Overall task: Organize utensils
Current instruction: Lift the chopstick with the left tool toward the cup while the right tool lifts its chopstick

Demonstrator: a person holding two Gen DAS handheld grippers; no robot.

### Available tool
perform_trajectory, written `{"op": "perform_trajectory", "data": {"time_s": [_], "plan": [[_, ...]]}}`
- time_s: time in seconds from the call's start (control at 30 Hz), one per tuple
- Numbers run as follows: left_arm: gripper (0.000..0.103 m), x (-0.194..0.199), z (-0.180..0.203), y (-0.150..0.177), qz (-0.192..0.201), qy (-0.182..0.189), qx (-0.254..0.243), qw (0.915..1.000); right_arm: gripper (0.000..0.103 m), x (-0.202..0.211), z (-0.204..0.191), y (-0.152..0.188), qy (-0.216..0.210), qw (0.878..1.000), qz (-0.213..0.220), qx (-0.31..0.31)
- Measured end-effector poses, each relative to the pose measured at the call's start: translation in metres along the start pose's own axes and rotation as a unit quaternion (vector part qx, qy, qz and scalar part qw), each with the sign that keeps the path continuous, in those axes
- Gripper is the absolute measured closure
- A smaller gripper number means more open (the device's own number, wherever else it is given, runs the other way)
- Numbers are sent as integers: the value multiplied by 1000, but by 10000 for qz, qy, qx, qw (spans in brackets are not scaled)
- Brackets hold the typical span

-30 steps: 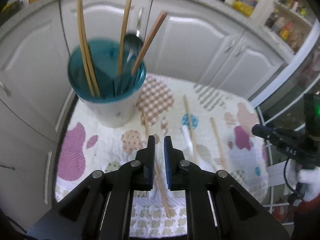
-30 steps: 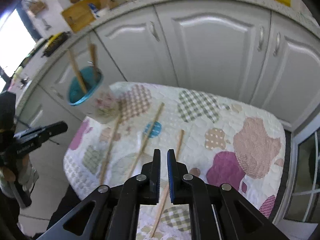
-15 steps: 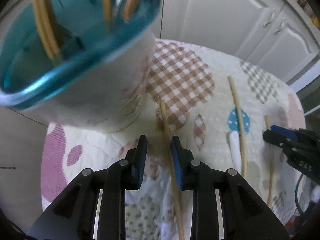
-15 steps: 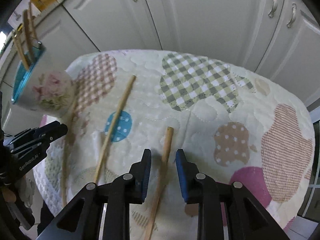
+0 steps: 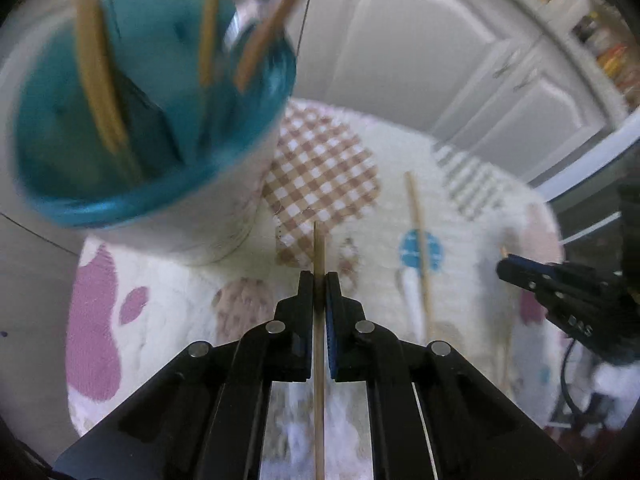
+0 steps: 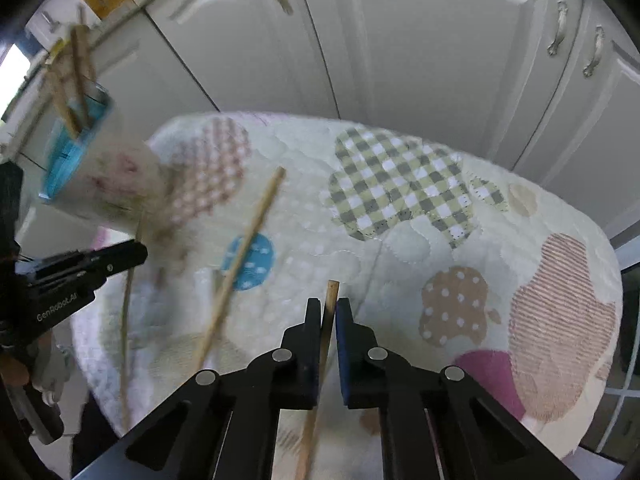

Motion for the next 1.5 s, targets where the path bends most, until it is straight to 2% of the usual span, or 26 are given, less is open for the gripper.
{"op": "perform_trajectory", "data": {"time_s": [0.17,0.33,0.53,0.6,0.67,0.8,1.0,1.07,1.13,1.17,1.27,1.33,1.5], "plan": [[99,72,-3,3,583,474,-101,9971,97,70,-12,9,-336,9975,616,90],[99,122,1,12,1033,630,-194,9925,98,130,-41,24,-393,9922,1116,400],[99,170,-3,25,1422,619,-357,9873,98,171,-65,35,-406,9863,1464,639],[99,173,-7,26,1484,593,-290,9867,98,169,-66,36,-261,9872,1442,635],[99,174,-8,29,1508,606,-240,9864,98,157,-60,34,-333,9892,1351,469],[99,177,-9,32,1520,630,-241,9861,80,105,-54,30,-143,9957,856,337],[99,182,-14,29,1597,587,-174,9853,80,9,-51,21,224,9992,106,299],[99,183,-18,26,1615,575,-105,9851,84,-15,-48,16,404,9986,-54,327],[99,184,-21,25,1618,552,-76,9852,96,-34,-43,14,556,9976,-224,340],[99,185,-22,24,1621,536,-67,9853,97,-34,-41,12,522,9980,-94,352],[99,188,-27,20,1658,522,-18,9848,98,-26,-36,11,278,9989,-197,330],[99,192,-31,17,1714,541,33,9837,98,-8,-33,14,85,9997,-54,241],[99,213,-34,11,1972,524,49,9789,98,69,-28,22,-424,9972,617,79]]}}
Point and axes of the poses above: each gripper's, at about its wrist camera, not at the fingertips, and x roughly against the way its jaws point, z to its right, y to its underside, the point moved 2 cm from there along -x, roughly the way its jaws point, and after that the axes turned 1 degree about z, right-handed, at the moved point
